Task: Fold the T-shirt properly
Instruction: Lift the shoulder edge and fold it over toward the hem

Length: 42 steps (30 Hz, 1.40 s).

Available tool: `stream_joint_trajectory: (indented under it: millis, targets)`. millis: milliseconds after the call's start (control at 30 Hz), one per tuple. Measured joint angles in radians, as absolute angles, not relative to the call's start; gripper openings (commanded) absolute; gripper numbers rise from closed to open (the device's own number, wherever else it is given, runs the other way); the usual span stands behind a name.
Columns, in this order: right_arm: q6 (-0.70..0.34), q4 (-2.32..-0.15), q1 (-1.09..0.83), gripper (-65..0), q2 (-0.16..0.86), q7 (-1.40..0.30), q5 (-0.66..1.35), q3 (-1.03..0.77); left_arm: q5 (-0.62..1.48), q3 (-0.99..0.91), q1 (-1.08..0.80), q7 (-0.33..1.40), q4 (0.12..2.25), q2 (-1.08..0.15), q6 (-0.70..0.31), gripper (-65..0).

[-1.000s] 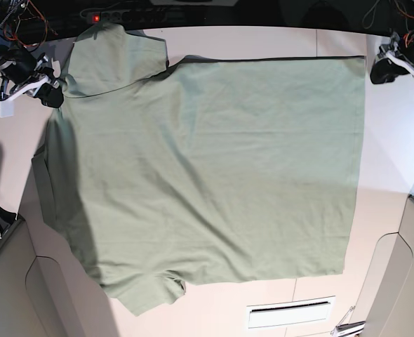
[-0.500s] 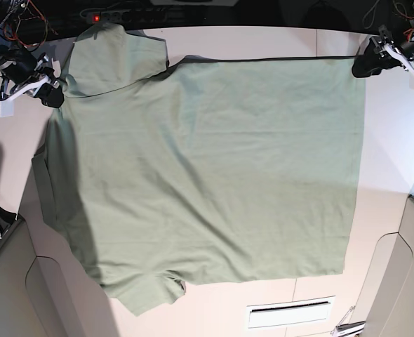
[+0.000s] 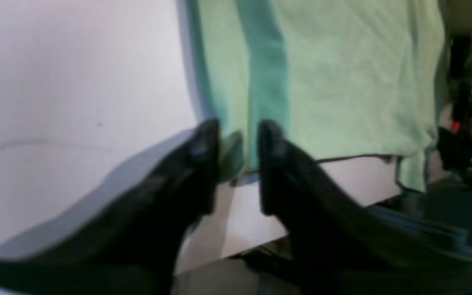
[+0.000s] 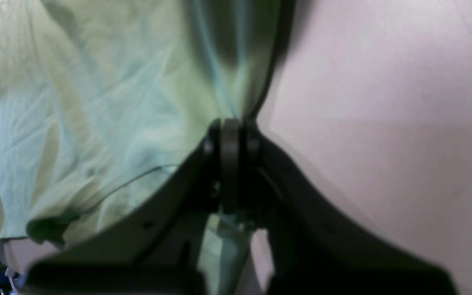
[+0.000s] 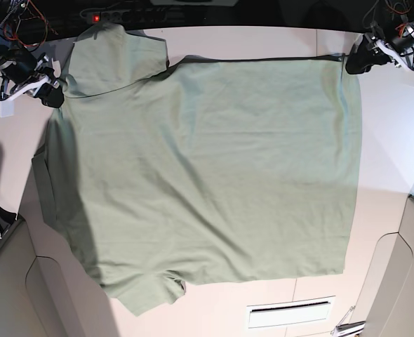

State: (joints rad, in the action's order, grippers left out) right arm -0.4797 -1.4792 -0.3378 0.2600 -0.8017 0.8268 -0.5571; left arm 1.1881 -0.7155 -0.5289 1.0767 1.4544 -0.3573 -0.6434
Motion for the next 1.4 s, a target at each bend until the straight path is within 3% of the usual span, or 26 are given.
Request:
stream_joint_trajectory:
  millis: [133, 433, 700, 1100, 1400]
  targets:
    - [-0.48, -1.479, -0.338, -65.0, 0.26, -0.802, 0.826, -0.557, 1.186, -0.715, -0.529, 1.075, 1.454, -0.357, -0.654, -65.0]
    - [-0.478, -1.501, -0.338, -65.0, 0.26, -0.849, 0.83, -0.557, 1.185, -0.791, -0.53, 1.07, 1.46, -0.353, -0.67, -65.0]
    - [-0.472, -1.68, -0.391, -65.0, 0.258, -0.899, 0.823, -0.58, 1.232, -0.86, -0.562, 1.11, 1.534, -0.354, -0.67, -65.0]
    - [-0.475, -1.817, -0.583, -65.0, 0.258, -0.954, 0.808, -0.595, 1.319, -0.917, -0.71, 1.161, 1.628, -0.355, -0.685, -65.0]
    - [-0.494, -1.902, -0.686, -65.0, 0.258, -0.994, 0.909, -0.691, 1.457, -1.048, -0.767, 1.234, 1.633, -0.357, -0.689, -65.0]
